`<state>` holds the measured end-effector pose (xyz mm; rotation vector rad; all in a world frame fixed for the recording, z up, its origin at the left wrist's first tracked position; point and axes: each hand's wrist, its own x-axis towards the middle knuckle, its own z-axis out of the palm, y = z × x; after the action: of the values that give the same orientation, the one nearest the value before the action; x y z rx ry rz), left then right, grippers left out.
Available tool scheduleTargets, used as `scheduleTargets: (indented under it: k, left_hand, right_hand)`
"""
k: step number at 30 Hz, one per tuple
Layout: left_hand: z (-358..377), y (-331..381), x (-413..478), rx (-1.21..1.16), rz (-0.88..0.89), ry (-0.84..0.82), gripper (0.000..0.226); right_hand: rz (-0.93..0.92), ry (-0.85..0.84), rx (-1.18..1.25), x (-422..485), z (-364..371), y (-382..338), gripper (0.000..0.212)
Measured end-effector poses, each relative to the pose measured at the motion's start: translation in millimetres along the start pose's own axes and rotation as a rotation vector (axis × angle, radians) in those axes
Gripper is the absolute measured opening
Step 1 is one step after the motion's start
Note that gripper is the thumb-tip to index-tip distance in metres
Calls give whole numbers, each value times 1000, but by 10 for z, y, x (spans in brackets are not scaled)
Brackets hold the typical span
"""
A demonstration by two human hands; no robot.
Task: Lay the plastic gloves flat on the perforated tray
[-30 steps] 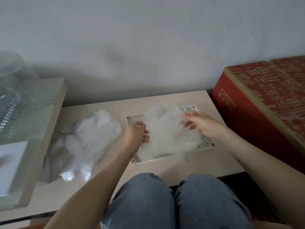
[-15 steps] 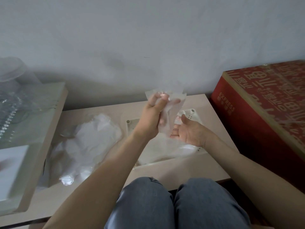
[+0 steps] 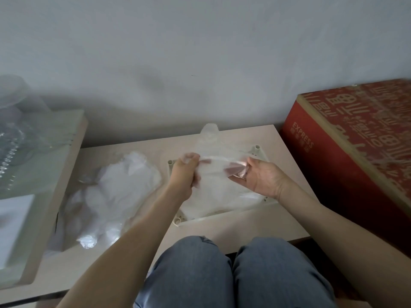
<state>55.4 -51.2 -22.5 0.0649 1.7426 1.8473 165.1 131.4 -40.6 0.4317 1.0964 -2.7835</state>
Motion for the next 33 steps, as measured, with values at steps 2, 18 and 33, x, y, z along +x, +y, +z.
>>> scheduleTargets:
  k: [2, 18, 33]
  left_hand:
    - [-43, -59, -8, 71, -23, 23, 8]
    - [-165, -231, -119, 520, 3, 100, 19]
    - [-207, -514, 82, 1655, 468, -339, 52]
  right_hand:
    - [27, 26, -76, -32, 9, -16, 51]
    - [196, 364, -549, -158, -87, -127, 9]
    - [66, 580, -1263, 58, -107, 48, 12]
